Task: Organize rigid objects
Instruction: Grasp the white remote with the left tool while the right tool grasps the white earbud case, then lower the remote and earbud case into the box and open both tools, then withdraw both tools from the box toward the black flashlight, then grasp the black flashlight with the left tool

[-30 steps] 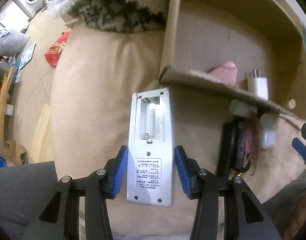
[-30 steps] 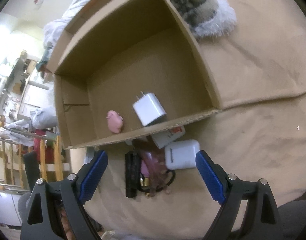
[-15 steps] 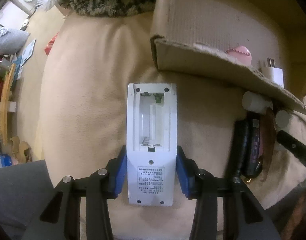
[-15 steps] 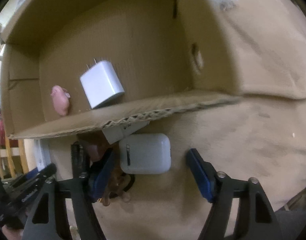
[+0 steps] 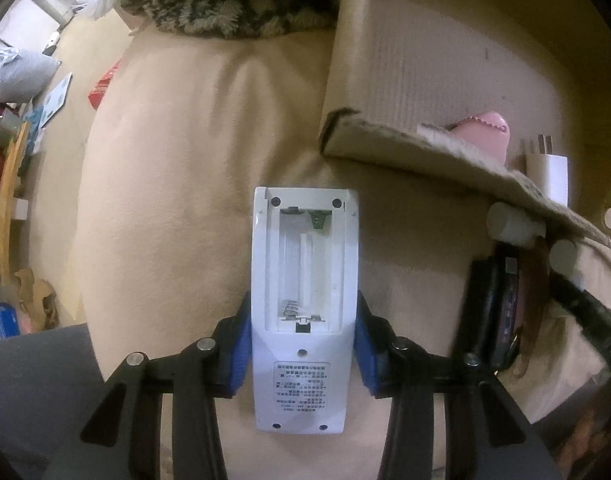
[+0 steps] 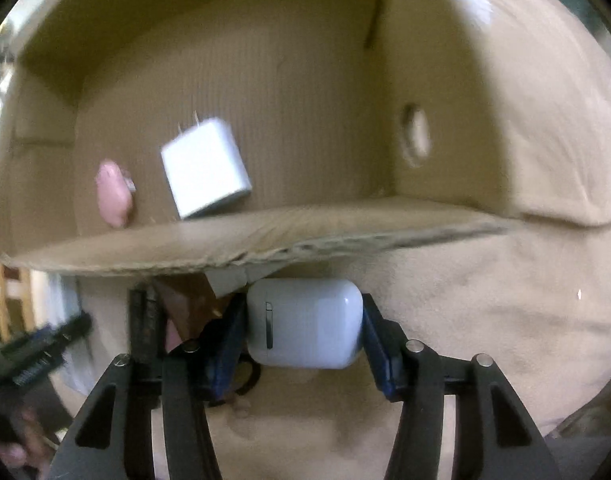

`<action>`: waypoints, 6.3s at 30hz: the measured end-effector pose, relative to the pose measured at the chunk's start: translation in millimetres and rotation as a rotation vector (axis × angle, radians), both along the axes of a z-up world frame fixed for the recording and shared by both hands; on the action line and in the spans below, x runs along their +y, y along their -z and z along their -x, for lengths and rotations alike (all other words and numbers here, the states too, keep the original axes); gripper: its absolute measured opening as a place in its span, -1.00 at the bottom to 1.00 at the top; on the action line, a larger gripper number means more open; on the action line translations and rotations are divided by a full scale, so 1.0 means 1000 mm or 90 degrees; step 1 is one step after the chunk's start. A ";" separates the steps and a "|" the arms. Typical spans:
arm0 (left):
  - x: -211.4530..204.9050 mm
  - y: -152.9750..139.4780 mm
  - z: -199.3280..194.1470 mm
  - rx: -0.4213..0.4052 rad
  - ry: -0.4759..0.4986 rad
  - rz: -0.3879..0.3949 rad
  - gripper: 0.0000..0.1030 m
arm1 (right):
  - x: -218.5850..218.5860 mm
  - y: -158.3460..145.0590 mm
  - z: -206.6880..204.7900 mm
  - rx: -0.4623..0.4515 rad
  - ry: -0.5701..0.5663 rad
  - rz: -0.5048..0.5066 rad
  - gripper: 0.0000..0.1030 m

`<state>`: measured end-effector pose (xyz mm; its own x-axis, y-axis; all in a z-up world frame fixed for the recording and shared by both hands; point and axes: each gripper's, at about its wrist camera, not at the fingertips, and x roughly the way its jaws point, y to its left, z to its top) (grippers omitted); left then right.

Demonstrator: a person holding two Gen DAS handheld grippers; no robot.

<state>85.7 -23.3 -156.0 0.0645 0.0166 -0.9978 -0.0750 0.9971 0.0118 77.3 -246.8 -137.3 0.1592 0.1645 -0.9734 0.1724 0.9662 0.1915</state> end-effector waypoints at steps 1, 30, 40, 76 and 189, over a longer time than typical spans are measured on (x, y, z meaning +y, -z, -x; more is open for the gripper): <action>0.010 -0.002 -0.001 -0.003 -0.003 -0.001 -0.21 | -0.004 -0.005 0.002 -0.006 0.013 -0.018 0.11; -0.038 -0.162 -0.026 -0.227 0.088 -0.011 -0.21 | -0.014 -0.140 -0.020 -0.234 -0.045 -0.111 0.12; -0.065 -0.130 -0.076 -0.213 0.124 -0.009 -0.21 | -0.012 -0.108 -0.076 -0.213 -0.048 -0.094 0.12; -0.073 -0.070 -0.081 -0.191 0.130 0.002 -0.20 | 0.017 -0.042 -0.105 -0.107 -0.060 -0.061 0.12; -0.011 -0.035 0.010 -0.034 0.058 0.068 -0.68 | 0.020 0.009 -0.045 -0.013 -0.048 -0.019 0.07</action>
